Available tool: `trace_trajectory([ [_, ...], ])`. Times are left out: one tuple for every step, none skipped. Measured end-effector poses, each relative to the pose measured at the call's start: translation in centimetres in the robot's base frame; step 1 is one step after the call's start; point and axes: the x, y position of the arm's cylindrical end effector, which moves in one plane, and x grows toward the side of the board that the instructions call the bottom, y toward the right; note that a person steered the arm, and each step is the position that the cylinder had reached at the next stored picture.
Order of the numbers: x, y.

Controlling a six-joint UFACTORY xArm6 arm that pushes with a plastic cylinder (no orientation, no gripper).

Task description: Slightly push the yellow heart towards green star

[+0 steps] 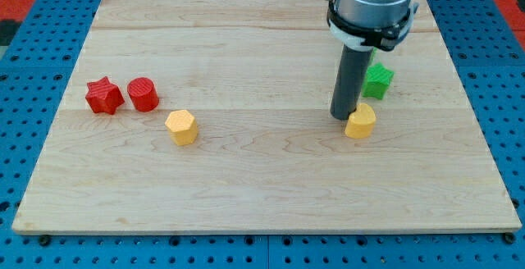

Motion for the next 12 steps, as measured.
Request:
trace_trajectory([
  [0.5, 1.7],
  [1.0, 0.6],
  [3.7, -1.0],
  [8.1, -3.4],
  [11.9, -7.3],
  [12.3, -6.7],
  [8.4, -3.4],
  [6.2, -0.2],
  [6.4, 3.1],
  [6.3, 5.1],
  [4.9, 6.6],
  [4.1, 6.9],
])
